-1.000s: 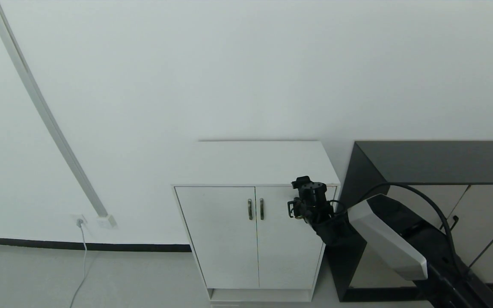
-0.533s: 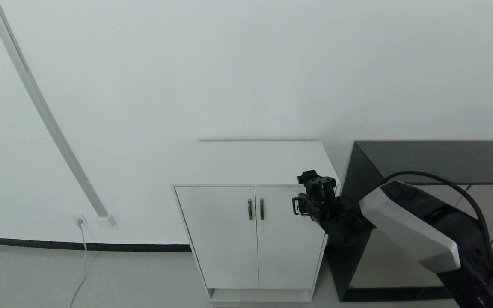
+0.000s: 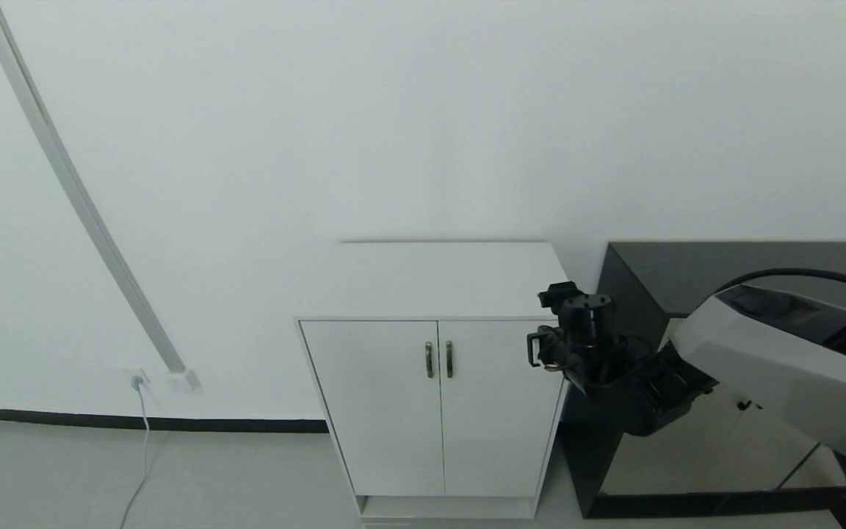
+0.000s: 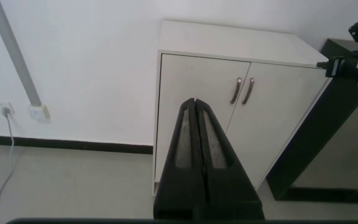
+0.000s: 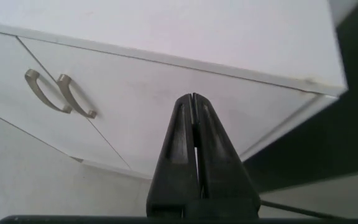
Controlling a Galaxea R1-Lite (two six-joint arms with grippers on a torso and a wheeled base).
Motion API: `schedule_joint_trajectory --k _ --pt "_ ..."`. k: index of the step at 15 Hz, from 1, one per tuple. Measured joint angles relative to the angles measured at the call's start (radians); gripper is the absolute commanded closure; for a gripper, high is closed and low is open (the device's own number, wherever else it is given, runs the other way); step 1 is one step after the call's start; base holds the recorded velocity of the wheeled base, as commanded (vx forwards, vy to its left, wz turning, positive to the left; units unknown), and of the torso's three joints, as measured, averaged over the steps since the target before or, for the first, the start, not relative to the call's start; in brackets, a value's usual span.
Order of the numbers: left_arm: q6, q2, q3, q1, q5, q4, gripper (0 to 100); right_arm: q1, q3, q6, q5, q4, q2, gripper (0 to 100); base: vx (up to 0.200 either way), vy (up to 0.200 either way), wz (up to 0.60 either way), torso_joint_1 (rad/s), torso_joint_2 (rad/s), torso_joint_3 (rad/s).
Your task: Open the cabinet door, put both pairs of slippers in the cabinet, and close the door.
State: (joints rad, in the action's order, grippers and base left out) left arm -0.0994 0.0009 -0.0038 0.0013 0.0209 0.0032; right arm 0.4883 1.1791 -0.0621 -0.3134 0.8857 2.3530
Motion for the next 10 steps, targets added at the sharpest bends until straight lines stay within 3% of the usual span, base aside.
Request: schedule_joint_trajectory --k 10 --pt "0.000 0.000 -0.001 0.000 0.000 0.000 100 -0.046 -0.392 0.037 -0.014 0.203 -0.263 100 0.000 0.000 0.00 0.000 0.00 0.000"
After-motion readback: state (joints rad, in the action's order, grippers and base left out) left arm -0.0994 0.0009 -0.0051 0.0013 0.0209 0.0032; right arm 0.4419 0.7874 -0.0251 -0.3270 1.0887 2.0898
